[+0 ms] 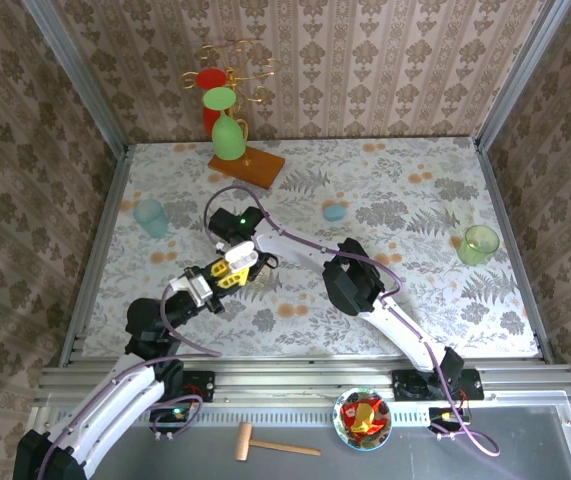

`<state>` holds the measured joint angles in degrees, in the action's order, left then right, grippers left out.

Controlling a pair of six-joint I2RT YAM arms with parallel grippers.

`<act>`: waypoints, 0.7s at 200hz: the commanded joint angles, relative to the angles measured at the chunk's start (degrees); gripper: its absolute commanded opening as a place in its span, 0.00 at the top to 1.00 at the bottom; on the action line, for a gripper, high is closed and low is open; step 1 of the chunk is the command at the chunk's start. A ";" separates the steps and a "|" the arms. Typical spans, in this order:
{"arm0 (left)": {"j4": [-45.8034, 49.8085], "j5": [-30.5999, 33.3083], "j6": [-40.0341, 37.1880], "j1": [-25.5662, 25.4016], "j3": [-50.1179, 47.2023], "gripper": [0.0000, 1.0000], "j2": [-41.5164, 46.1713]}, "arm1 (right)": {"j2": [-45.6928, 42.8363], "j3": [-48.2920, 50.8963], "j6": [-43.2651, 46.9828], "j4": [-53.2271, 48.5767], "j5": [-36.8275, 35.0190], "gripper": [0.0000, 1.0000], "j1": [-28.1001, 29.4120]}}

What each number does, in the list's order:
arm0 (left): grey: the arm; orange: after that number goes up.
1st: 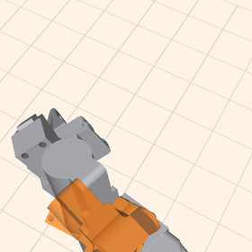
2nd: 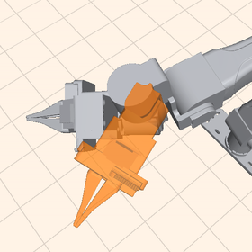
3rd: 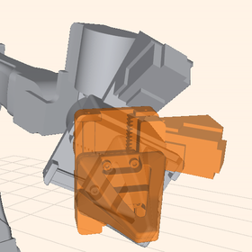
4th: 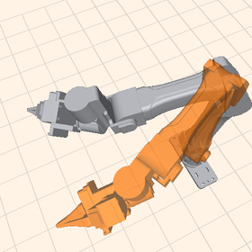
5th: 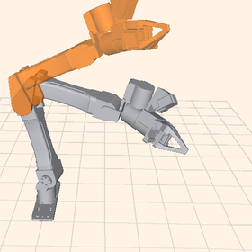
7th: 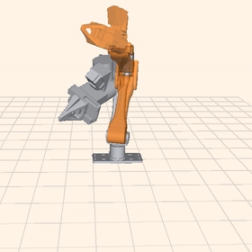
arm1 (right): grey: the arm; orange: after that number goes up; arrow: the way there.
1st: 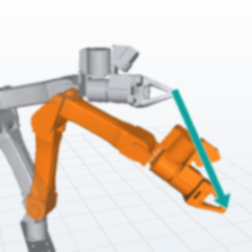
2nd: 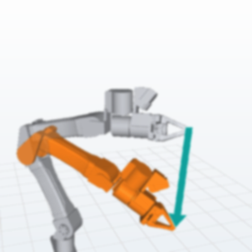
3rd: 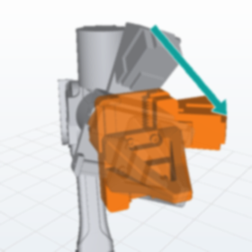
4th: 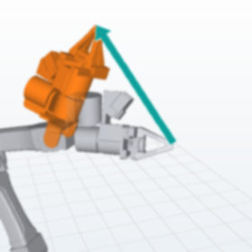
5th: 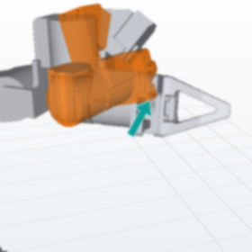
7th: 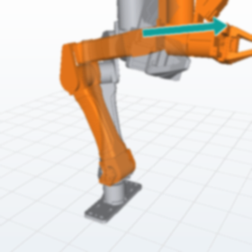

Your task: Insert wireless bluetooth earbuds into charging case

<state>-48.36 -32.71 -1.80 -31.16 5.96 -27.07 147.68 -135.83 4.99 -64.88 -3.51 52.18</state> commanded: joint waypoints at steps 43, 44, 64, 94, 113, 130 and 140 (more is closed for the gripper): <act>-1.66 1.02 -0.93 -0.48 -0.77 0.98 -1.03 | -1.76 3.36 -2.59 3.49 -2.36 0.75 -1.21; -1.65 1.05 -0.92 -0.48 -0.77 0.98 -1.04 | -1.99 3.76 -2.61 3.78 -2.33 0.75 -1.25; -1.56 1.37 -0.68 -0.48 -0.73 0.98 -1.03 | -8.08 12.28 -3.42 10.95 -1.43 0.75 -1.83; -1.30 1.50 -0.48 -0.48 -0.33 0.97 -1.58 | -20.55 29.75 -6.48 26.88 1.39 0.76 -4.06; -1.68 1.31 -0.48 -0.57 -0.02 0.97 -2.47 | -28.12 40.03 -8.92 37.10 3.45 0.76 -5.99; -2.80 1.48 -0.31 -0.57 0.10 0.97 -3.80 | -34.05 47.98 -11.02 44.52 4.62 0.76 -7.59; -3.67 1.87 0.11 -0.57 0.18 0.97 -4.86 | -37.35 52.32 -11.95 48.27 4.40 0.76 -8.48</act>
<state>-48.60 -31.55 -1.78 -31.22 5.65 -30.44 118.89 -90.85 -2.72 -31.62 -0.73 45.39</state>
